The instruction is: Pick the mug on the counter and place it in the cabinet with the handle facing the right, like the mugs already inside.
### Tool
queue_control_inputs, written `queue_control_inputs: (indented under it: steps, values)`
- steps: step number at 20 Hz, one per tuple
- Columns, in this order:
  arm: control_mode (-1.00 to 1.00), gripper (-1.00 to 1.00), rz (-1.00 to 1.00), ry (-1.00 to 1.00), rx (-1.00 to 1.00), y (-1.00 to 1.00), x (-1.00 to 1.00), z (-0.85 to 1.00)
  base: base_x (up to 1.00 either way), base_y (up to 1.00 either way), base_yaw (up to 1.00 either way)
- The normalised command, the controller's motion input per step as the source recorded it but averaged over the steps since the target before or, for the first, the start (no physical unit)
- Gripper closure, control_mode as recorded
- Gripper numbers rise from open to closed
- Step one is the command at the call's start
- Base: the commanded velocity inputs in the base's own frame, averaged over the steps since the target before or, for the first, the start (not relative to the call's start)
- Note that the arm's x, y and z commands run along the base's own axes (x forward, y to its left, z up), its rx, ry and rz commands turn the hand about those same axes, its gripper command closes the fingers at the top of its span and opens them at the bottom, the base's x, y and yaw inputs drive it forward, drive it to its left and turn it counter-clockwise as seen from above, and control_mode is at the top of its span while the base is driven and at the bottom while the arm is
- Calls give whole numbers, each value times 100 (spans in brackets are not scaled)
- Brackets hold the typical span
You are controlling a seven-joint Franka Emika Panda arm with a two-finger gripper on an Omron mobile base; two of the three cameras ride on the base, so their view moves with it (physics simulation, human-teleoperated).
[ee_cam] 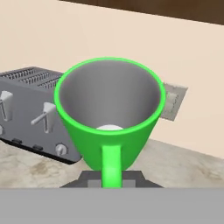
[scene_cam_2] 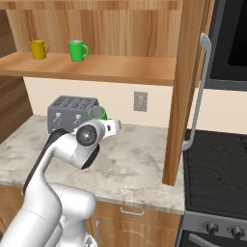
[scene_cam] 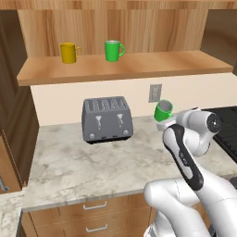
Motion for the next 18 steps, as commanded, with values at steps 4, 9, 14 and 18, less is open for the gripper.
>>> queue_control_inputs:
  steps: [4, 9, 14, 18]
  values:
    - [-100, 100, 11, 0, 0, 28, -31, 26, 0, 0, 0]
    - [-100, 100, 12, 0, 0, 25, -14, 30, 0, 0, 0]
    - [-100, 100, 9, 0, 0, 24, -10, 37, 0, 0, 0]
    - [-100, 100, 9, 0, 0, 17, -16, 49, 0, 0, 0]
